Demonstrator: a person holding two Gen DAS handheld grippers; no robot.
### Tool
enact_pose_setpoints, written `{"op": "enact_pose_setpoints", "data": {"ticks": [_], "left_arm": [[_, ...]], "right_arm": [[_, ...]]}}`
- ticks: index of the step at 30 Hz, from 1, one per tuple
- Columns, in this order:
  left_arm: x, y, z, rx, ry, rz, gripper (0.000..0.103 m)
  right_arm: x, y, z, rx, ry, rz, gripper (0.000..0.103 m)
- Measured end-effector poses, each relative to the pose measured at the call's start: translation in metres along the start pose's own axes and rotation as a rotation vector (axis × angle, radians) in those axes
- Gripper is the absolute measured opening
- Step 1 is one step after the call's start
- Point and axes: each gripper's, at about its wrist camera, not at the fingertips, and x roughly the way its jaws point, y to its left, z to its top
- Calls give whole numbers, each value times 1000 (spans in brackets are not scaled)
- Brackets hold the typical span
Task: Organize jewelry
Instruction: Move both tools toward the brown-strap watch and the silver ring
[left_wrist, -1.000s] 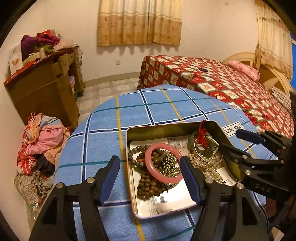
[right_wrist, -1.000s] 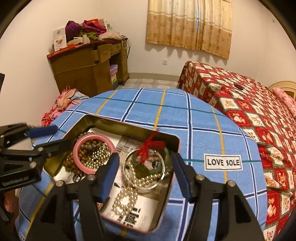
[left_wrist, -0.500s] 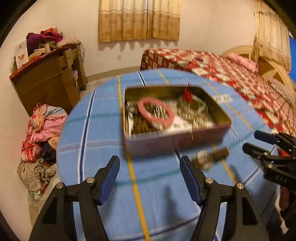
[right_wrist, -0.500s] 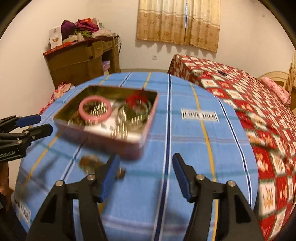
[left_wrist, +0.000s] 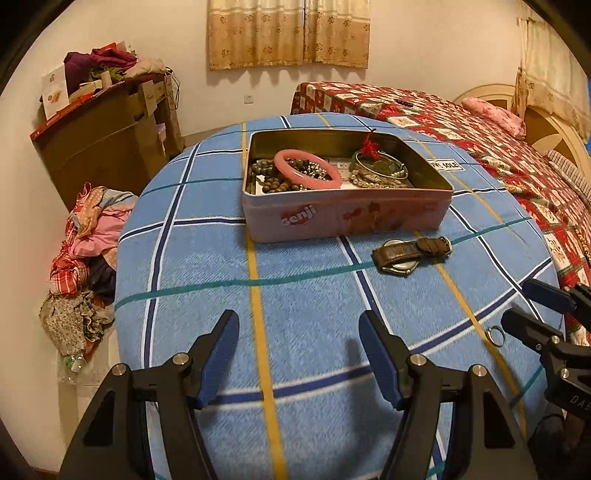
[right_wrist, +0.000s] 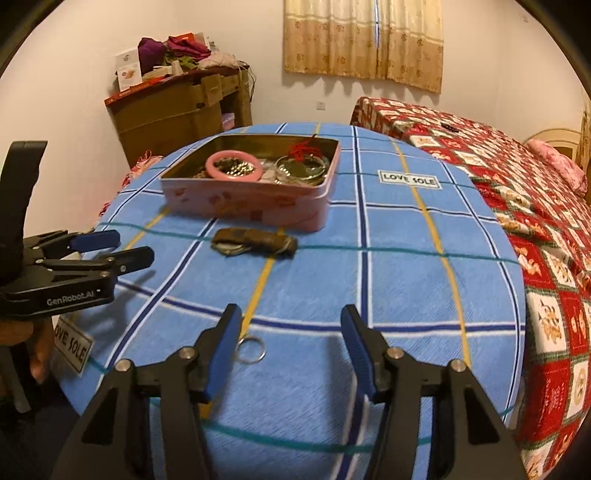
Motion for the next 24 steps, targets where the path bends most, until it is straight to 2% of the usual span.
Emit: {"op": "enact_pose_setpoints", "data": {"ticks": [3,6,8,10,15,18,20,24], "left_arm": [[-1,-1,-3,-16,11,-12,68],[-2,-8,-7,11,14,-18,68],[-1,-12,-7,24,14,-18,68],[-1,-12,-7,20,15,-20,68],[1,-13,-6,20,19,-26,68],[3,-19,-3,37,20,-50,68],[5,-23,1,48,13,-64,68],[14,-32,10,68,22,-81,68]], "right_arm": [[0,7,-3,-19,4,11,50],[4,10,-7,-26,20,21,46],[8,9,-9,-20,35,30,40],[10,8,-11,-13,49,38,30],[10,10,-14,-28,44,40,20],[10,9,-13,-23,40,41,19],[12,6,-12,-17,35,29,12],[19,-7,-5,16,31,-1,11]]}}
